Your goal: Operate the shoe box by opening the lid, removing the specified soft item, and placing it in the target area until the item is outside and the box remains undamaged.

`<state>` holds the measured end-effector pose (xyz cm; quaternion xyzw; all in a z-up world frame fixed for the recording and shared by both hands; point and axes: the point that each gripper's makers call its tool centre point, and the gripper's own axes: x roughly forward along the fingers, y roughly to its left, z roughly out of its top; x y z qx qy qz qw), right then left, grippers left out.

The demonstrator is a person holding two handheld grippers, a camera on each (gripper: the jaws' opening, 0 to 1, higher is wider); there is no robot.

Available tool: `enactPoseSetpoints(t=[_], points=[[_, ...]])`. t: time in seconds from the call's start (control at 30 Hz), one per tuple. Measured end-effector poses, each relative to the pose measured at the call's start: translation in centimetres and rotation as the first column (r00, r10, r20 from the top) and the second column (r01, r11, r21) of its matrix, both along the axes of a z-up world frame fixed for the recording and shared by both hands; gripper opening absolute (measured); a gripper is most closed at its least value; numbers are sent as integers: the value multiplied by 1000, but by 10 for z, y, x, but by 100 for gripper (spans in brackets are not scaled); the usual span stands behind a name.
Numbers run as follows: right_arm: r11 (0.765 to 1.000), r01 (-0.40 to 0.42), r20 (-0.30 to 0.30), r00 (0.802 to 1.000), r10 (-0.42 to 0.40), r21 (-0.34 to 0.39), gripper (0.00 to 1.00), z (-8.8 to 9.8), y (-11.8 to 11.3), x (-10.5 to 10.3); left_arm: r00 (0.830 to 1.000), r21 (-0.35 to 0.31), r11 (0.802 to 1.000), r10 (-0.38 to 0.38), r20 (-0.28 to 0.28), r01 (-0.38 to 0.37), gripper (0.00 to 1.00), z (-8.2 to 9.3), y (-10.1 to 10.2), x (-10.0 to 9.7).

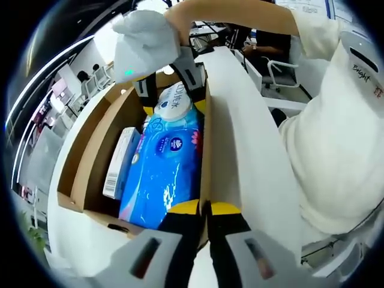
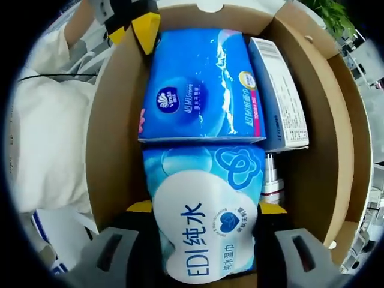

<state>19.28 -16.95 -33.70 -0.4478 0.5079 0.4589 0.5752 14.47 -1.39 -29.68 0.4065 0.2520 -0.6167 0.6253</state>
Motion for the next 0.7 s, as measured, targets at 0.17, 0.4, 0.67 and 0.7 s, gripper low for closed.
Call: enactPoseSetpoints(t=[0.17, 0.4, 0.67, 0.7], points=[[999, 3, -13, 1000, -4, -40, 67, -6, -1, -2, 1000, 2, 1000, -2, -10, 2, 3, 0, 0, 0], [996, -5, -45, 999, 1, -92, 69, -11, -2, -9, 1000, 2, 1000, -2, -18, 2, 3, 0, 1, 1], [997, -5, -42, 999, 2, -73, 69, -11, 3, -14, 1000, 8, 1000, 2, -19, -2, 3, -1, 2, 2], [998, -7, -44, 999, 4, -69, 69, -12, 4, -15, 1000, 7, 1000, 5, -18, -5, 3, -1, 2, 2]])
